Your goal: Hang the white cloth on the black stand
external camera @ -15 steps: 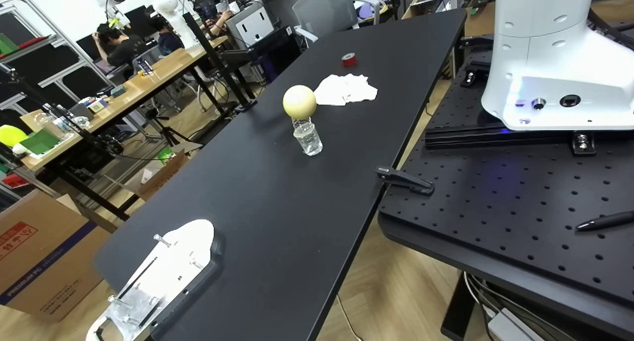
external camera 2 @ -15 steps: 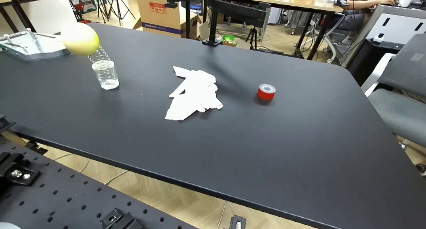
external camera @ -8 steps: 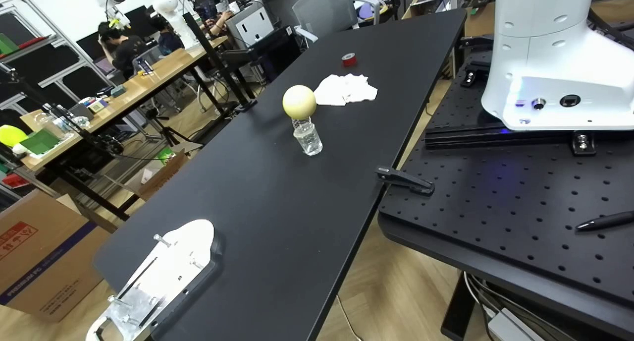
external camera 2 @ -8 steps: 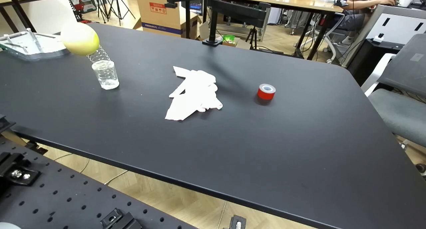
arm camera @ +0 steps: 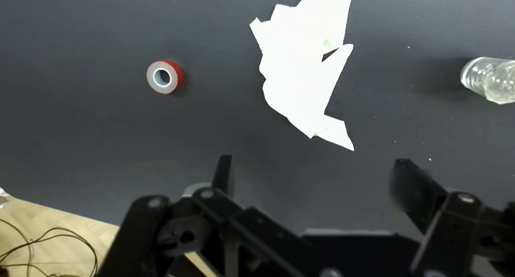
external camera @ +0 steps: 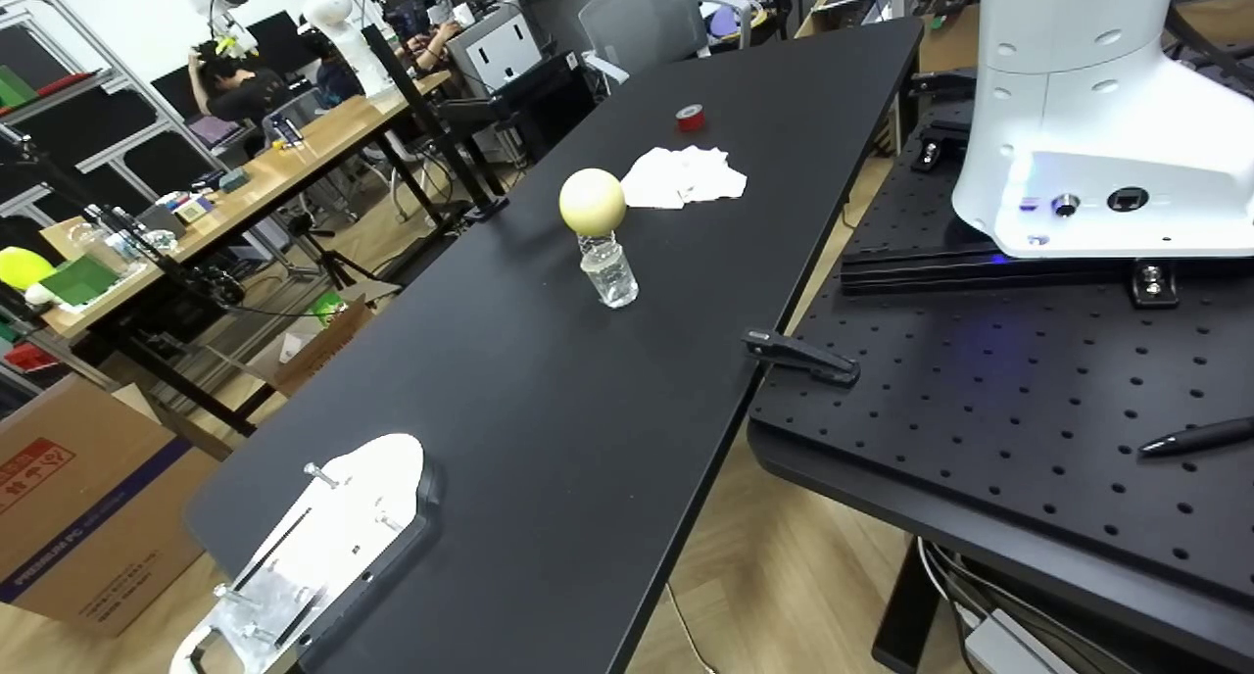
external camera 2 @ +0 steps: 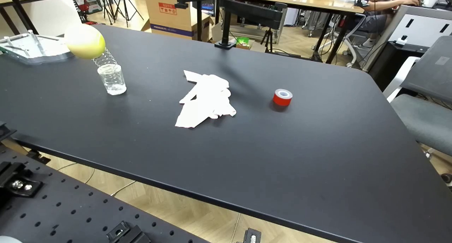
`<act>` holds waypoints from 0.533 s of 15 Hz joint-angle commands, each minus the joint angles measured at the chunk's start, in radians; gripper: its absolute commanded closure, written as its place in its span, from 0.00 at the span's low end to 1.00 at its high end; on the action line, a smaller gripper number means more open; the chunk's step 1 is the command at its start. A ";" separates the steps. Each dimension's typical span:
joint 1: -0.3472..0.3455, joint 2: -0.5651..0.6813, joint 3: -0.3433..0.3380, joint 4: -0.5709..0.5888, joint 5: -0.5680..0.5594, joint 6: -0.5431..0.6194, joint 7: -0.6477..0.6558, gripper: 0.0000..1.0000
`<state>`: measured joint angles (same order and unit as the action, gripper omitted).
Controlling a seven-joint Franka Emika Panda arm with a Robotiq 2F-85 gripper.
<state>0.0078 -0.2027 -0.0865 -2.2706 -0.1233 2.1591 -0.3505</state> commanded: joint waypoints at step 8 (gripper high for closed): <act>-0.017 0.166 0.028 0.012 -0.067 0.079 0.008 0.00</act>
<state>0.0063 -0.0523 -0.0667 -2.2659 -0.1788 2.2464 -0.3190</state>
